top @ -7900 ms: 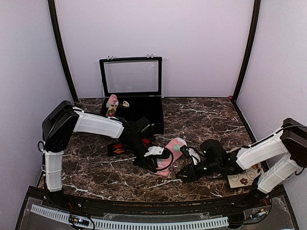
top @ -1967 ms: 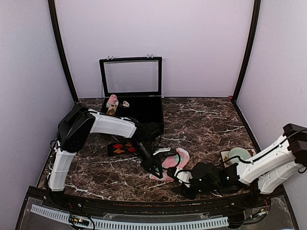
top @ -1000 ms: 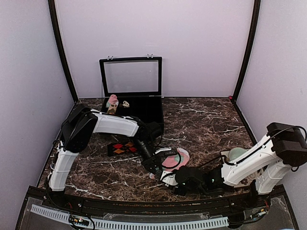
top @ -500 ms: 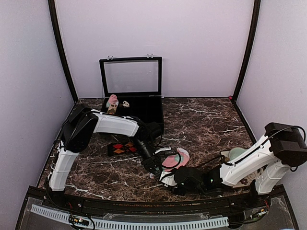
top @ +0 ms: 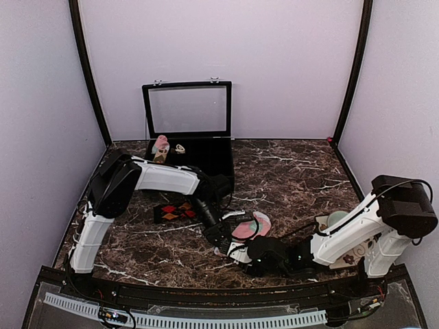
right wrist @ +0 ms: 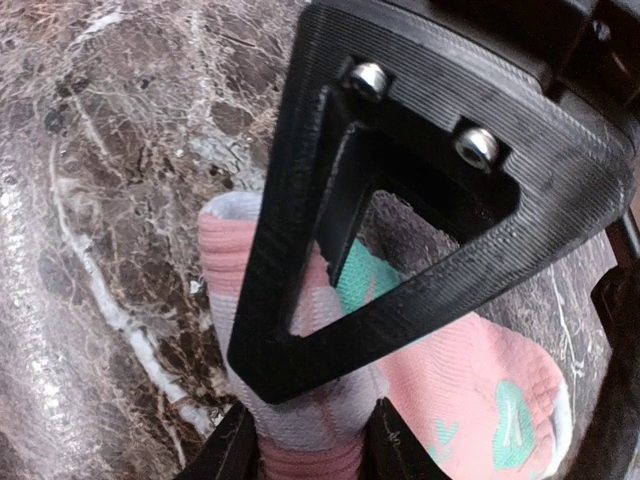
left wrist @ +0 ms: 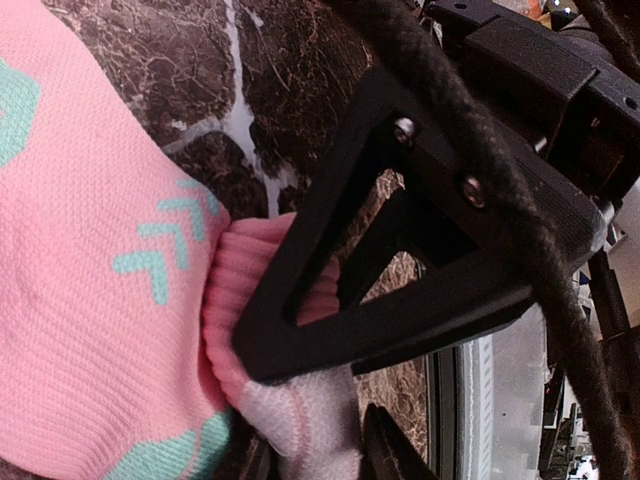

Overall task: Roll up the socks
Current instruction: Roll the sock at the center of the board.

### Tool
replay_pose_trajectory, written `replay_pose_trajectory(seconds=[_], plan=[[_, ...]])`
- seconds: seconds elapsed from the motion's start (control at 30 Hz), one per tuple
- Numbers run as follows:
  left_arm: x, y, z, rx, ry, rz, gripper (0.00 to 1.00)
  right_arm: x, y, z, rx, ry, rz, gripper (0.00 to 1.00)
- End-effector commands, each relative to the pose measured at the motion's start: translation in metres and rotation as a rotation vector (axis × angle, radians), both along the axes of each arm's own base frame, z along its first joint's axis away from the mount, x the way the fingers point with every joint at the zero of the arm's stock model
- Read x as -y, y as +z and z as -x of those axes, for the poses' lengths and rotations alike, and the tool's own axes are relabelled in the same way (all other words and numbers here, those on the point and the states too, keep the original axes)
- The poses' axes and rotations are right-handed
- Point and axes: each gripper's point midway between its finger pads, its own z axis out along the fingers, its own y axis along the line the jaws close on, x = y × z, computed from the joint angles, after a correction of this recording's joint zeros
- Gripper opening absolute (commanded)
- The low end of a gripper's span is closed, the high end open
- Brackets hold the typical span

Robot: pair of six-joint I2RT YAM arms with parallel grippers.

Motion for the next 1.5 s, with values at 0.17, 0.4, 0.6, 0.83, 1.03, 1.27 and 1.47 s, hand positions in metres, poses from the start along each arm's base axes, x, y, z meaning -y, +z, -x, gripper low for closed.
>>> replay_pose_trajectory(seconds=[0.17, 0.4, 0.6, 0.83, 1.03, 1.27, 1.47], plan=[[-0.032, -0.032, 0.004, -0.012, -0.021, -0.157, 0.41, 0.031, -0.066, 0.019, -0.264, -0.06, 0.113, 0.2], [-0.044, 0.01, -0.034, 0.034, 0.103, -0.047, 0.66, 0.031, -0.069, 0.028, -0.366, -0.1, 0.101, 0.08], [-0.051, 0.032, -0.06, 0.108, 0.166, 0.006, 0.66, 0.029, -0.063, 0.039, -0.471, -0.135, 0.031, 0.07], [-0.022, 0.053, -0.1, 0.175, 0.256, 0.103, 0.62, 0.029, -0.07, 0.053, -0.556, -0.12, 0.02, 0.07], [0.011, 0.037, -0.101, 0.276, 0.223, 0.128, 0.62, 0.027, -0.075, 0.055, -0.577, -0.113, 0.039, 0.07], [0.031, 0.012, -0.102, 0.44, 0.195, 0.138, 0.61, 0.032, -0.08, 0.058, -0.596, -0.115, 0.057, 0.07], [0.035, -0.007, -0.102, 0.527, 0.143, 0.119, 0.61, 0.032, -0.081, 0.059, -0.617, -0.111, 0.058, 0.07]])
